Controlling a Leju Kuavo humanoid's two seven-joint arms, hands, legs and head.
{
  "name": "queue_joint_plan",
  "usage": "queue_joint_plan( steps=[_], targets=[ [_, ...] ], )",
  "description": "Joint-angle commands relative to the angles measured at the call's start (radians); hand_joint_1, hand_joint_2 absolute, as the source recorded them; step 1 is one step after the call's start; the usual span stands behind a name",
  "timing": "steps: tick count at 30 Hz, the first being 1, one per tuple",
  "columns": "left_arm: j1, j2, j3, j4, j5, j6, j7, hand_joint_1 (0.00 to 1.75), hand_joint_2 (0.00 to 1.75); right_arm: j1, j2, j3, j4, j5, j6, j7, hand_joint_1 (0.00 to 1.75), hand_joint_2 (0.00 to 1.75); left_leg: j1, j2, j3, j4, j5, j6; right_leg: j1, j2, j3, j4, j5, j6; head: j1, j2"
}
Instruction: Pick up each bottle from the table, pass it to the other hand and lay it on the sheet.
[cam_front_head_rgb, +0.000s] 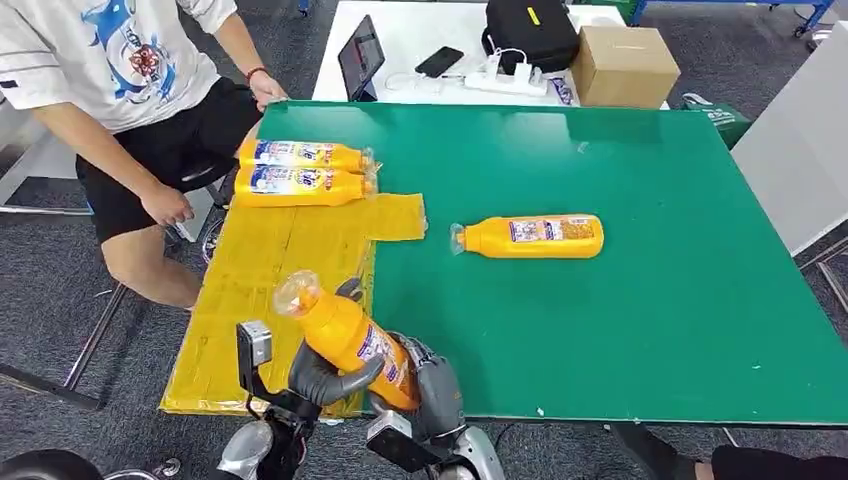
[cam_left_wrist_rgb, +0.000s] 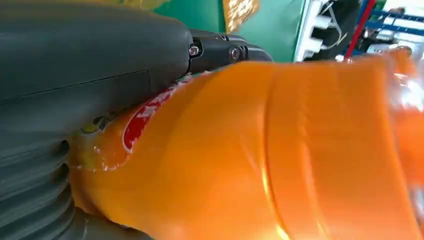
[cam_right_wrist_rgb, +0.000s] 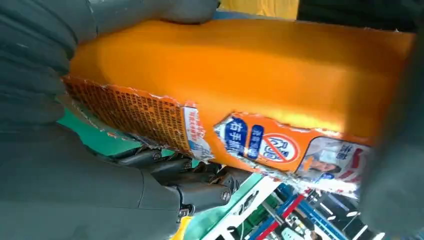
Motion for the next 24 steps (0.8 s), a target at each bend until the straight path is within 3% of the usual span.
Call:
queue_joint_plan(
  steps=[1,2,5,6,9,18,21,24],
  targets=[
    [-0.022,0.023,-0.01,0.06,0.232,-0.17,0.032,0.28,1.75,-0.058,0.01,0.022,0.143,0.024,0.032,0.004,1.69,1.75,0.002,0.0,0.007,-0.001,-0.002,-0.001,0.002,-0.002,0.008,-0.002,-0.002,-0.002,0.0,0.0],
    [-0.015,0.025,-0.016,0.05,0.299,-0.203,0.054,1.75,1.75,-0.06,0.013,0.015,0.154,0.038,0.032,0.007,1.64,1.75,0.0,0.001,0.003,-0.001,-0.001,-0.001,0.001,0.0,0.003,-0.001,0.0,-0.001,0.0,0.0],
    [-0.001,0.037,-0.053,0.026,0.393,-0.276,0.07,1.75,1.75,-0.062,0.018,-0.001,0.165,0.055,0.039,0.003,1.57,1.75,0.0,0.001,0.003,-0.001,-0.001,0.0,0.001,0.0,0.003,-0.001,-0.001,-0.001,0.0,0.0],
    [0.003,0.041,-0.063,0.015,0.394,-0.276,0.068,1.75,1.75,-0.062,0.019,-0.006,0.167,0.059,0.04,0.004,1.57,1.75,0.002,0.002,0.009,-0.001,-0.003,-0.001,0.002,-0.001,0.009,-0.002,-0.003,-0.003,-0.001,0.0],
    [0.004,0.038,-0.065,0.014,0.394,-0.276,0.068,1.75,1.75,-0.063,0.02,-0.006,0.166,0.059,0.041,0.004,1.57,1.75,0.0,0.0,0.002,-0.001,0.0,0.0,0.0,-0.002,0.002,0.0,-0.001,-0.001,0.0,0.0],
    [0.005,0.044,-0.078,0.0,0.381,-0.279,0.056,1.75,1.75,-0.061,0.02,-0.01,0.163,0.071,0.038,0.013,1.52,1.75,0.001,-0.001,0.004,0.0,-0.001,-0.001,0.001,-0.003,0.005,-0.001,-0.001,-0.002,0.0,0.0],
    [0.003,0.057,-0.108,-0.055,0.069,-0.096,-0.084,1.75,1.75,-0.055,0.022,-0.028,0.147,0.064,0.044,0.014,1.54,1.75,0.002,0.0,0.007,0.0,-0.003,-0.001,0.002,-0.003,0.008,-0.001,-0.003,-0.003,0.0,0.0],
    [-0.01,0.05,-0.105,-0.078,-0.155,0.046,-0.101,1.75,1.75,-0.048,0.021,-0.036,0.123,0.06,0.057,0.021,1.54,1.75,0.001,-0.002,0.002,0.001,-0.001,-0.001,0.002,-0.004,0.004,0.0,-0.002,-0.002,0.0,0.0]
  ],
)
